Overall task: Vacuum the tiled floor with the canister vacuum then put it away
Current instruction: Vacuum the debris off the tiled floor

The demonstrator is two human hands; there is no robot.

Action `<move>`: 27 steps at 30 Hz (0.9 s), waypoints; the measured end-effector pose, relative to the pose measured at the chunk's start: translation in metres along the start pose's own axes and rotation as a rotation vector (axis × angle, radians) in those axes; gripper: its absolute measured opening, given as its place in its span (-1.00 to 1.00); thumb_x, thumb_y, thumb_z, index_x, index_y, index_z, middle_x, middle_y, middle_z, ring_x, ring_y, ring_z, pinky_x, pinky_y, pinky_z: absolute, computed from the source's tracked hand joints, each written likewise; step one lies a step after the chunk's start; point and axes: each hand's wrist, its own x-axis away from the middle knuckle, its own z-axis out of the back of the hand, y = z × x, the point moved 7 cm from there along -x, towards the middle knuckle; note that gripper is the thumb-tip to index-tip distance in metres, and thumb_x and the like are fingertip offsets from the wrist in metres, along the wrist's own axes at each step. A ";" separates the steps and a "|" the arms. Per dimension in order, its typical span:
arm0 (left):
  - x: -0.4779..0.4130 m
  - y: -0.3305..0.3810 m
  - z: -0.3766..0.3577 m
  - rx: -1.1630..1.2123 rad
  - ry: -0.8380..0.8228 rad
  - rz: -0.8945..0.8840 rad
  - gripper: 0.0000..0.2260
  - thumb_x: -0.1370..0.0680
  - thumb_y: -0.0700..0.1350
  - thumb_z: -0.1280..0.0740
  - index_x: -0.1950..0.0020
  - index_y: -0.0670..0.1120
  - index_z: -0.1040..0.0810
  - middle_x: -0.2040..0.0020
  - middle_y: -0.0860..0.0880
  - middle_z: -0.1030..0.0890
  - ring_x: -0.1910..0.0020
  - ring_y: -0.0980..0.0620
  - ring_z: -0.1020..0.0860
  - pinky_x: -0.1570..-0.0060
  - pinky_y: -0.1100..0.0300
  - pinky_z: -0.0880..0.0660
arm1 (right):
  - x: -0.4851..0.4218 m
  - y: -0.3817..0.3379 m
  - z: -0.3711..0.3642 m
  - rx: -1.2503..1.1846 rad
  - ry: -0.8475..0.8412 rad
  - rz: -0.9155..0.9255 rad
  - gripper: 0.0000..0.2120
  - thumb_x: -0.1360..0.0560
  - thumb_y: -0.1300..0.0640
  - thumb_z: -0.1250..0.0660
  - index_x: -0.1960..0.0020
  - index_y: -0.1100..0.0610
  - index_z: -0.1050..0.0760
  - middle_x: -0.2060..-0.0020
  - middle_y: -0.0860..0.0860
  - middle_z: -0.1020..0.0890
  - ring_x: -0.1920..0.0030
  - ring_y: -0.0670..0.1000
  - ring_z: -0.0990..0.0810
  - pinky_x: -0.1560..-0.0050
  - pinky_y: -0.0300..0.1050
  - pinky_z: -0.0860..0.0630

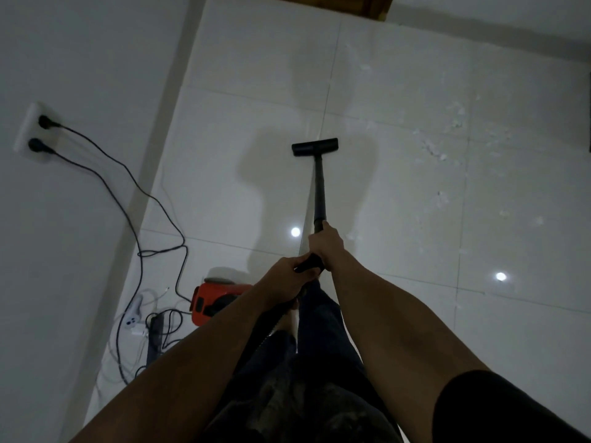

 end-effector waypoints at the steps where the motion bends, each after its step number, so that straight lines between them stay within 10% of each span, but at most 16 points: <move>1: -0.007 0.007 0.005 0.014 -0.004 0.012 -0.71 -0.64 -0.03 -0.31 -0.35 -0.04 -0.55 0.29 -0.10 -0.58 0.43 0.02 -0.53 0.43 0.25 -0.51 | -0.008 -0.007 0.004 -0.010 -0.007 -0.003 -0.35 -0.52 0.22 -0.23 -0.59 0.07 -0.16 -0.26 0.15 -0.52 -0.16 0.18 -0.56 -0.10 0.06 -0.59; 15: -0.141 0.147 0.108 0.059 0.079 0.104 -0.64 -0.64 0.10 -0.28 -0.42 0.06 -0.48 0.24 -0.16 -0.57 0.50 -0.05 -0.52 0.52 0.15 -0.50 | -0.145 -0.175 0.073 -0.173 -0.039 -0.004 -0.35 -0.57 0.21 -0.18 -0.62 -0.01 -0.10 -0.28 0.13 -0.51 0.01 0.07 -0.51 0.28 -0.17 -0.45; 27: -0.208 0.222 0.200 -0.007 0.127 0.003 -0.71 -0.65 0.04 -0.28 -0.33 0.00 -0.54 0.34 0.00 -0.54 0.59 0.23 -0.46 0.53 0.34 -0.41 | -0.207 -0.286 0.094 -0.206 -0.029 -0.071 -0.34 -0.59 0.18 -0.18 -0.63 -0.04 -0.03 -0.30 0.14 -0.50 -0.11 0.16 -0.56 0.08 -0.03 -0.57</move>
